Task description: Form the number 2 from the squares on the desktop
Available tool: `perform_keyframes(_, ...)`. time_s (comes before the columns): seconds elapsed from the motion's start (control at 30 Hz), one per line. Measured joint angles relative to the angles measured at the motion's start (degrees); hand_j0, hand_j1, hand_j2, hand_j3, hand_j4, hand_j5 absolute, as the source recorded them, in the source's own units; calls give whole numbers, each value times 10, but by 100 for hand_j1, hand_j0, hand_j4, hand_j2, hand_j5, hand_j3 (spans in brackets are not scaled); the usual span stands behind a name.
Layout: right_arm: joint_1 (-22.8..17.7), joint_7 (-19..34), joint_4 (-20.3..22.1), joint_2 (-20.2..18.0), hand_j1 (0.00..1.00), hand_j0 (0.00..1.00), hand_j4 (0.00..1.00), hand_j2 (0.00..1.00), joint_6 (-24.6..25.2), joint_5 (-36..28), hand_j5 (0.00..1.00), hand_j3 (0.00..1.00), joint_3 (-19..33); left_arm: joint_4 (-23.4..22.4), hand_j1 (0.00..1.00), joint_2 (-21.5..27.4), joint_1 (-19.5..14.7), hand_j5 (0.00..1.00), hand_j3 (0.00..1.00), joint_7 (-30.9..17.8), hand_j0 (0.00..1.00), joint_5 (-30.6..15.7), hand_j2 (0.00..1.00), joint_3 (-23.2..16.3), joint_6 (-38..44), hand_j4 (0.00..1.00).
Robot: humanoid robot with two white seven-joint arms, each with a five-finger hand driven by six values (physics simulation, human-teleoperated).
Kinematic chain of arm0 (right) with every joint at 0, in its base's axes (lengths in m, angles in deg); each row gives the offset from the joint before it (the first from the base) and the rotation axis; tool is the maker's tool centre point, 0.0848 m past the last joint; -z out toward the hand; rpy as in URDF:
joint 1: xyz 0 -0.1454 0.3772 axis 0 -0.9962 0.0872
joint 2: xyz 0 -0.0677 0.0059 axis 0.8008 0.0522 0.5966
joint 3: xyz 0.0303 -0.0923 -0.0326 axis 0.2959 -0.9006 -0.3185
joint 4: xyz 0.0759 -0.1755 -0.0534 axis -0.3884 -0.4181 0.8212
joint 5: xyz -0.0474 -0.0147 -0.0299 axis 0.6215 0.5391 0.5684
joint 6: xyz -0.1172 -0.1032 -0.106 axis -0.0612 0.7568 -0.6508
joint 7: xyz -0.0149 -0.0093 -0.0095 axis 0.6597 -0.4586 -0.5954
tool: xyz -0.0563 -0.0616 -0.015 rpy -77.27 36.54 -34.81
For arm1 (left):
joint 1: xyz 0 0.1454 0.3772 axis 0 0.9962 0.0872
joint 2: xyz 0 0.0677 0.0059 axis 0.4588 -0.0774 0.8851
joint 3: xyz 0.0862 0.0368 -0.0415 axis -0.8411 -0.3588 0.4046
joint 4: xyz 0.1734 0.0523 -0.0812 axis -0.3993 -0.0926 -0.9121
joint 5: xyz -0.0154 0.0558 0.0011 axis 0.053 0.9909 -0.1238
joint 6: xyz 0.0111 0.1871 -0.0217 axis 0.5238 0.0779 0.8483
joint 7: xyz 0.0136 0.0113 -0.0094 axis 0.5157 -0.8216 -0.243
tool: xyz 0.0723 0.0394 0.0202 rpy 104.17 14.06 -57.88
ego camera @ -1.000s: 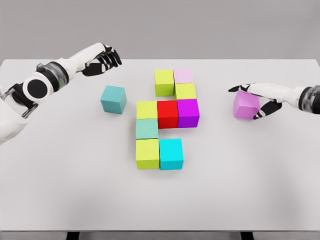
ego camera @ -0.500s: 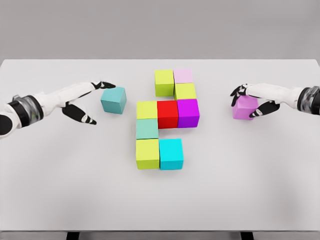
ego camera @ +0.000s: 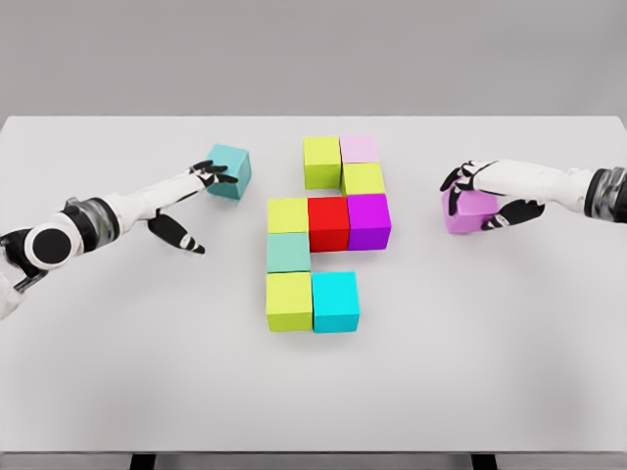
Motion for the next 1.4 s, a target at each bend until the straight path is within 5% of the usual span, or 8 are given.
perform_keyframes(0.13,-9,0,19,-11,40,40,40,40,-9,0,40,40,0,-28,100,-32,-6,100,100,0,100,15,100,1,0,100)
perform_keyframes(0.3,-15,0,73,-68,41,41,41,41,-11,-3,41,41,1,-31,100,-50,-13,100,100,-4,100,23,100,0,-1,100)
perform_keyframes(0.73,-38,1,301,-146,43,43,43,43,-11,-3,43,43,-36,-24,100,-71,-41,100,100,-22,100,24,100,5,7,100)
perform_keyframes(0.97,-24,1,324,-144,43,43,43,43,-12,-1,43,43,-92,-38,100,-31,-34,100,100,-24,100,17,100,40,11,100)
perform_keyframes(1.07,20,1,325,-127,43,43,43,43,-11,-2,43,43,-124,-80,100,-53,-34,100,100,-24,100,21,100,43,11,100)
perform_keyframes(1.33,25,0,326,-97,44,44,44,44,-12,-1,44,44,-173,-150,100,-107,-29,100,100,-24,100,46,100,41,10,100)
perform_keyframes(1.37,25,0,326,-96,46,46,46,46,-12,-1,46,46,-175,-151,100,-111,-30,100,100,-24,100,48,100,40,10,100)
perform_keyframes(1.4,26,0,326,-96,58,58,58,58,-12,-1,58,58,-176,-153,100,-113,-30,100,100,-24,100,50,100,39,10,100)
